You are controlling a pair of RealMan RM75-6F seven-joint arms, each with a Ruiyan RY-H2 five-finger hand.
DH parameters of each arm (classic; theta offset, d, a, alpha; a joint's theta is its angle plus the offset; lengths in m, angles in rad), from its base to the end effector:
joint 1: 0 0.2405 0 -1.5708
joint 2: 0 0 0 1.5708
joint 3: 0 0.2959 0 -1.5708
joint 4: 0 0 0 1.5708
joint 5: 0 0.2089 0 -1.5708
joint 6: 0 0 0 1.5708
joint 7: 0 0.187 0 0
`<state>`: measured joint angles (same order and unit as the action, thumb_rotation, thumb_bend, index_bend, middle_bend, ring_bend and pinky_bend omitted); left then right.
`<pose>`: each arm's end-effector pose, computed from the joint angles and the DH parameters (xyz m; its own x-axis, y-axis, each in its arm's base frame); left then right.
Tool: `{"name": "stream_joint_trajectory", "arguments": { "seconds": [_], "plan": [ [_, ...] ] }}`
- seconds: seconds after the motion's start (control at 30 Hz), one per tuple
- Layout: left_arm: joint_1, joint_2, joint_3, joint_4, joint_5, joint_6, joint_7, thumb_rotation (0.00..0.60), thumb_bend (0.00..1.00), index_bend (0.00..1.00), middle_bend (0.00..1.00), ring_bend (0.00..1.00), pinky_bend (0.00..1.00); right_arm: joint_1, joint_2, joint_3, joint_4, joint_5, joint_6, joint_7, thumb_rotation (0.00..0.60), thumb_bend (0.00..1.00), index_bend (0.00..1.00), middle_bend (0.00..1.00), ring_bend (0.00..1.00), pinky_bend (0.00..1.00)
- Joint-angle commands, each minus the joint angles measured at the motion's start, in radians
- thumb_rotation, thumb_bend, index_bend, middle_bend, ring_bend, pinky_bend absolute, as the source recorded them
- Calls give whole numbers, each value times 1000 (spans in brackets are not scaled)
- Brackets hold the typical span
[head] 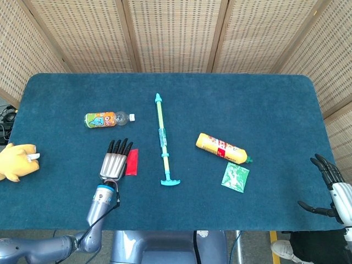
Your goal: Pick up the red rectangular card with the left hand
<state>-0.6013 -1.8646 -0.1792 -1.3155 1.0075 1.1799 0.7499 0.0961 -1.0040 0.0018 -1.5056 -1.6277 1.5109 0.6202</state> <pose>-0.2015 0.3663 -0.1000 0.5859 0.1954 0.7864 0.8098 -0.1781 -0.5590 -0.3513 -0.2215 0.2158 0.0216 -0.0784 0.9967 -0.9940 -0.1084 0.0130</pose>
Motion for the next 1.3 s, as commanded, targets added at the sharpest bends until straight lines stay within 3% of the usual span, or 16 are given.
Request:
{"name": "stream_joint_trajectory", "arguments": {
  "seconds": [0.03,0.23,0.53,1.3],
  "plan": [
    [13,19,13,-32,14,4,-25,600,566,0,0,0,0,0,0,1,-1,2,1,0,600,0,0,0,0,0],
    [29,47,40,-71,54,21,-48,600,415,0,0,0,0,-1,0,-1,-3,-1,4,-5,600,0,0,0,0,0],
    [50,63,69,-107,98,51,-55,600,290,0,0,0,0,-4,2,0,-3,-2,11,0,600,0,0,0,0,0],
    [32,-58,32,32,56,30,-17,600,285,0,0,0,0,2,2,-3,3,-5,4,17,600,0,0,0,0,0]
  ]
}}
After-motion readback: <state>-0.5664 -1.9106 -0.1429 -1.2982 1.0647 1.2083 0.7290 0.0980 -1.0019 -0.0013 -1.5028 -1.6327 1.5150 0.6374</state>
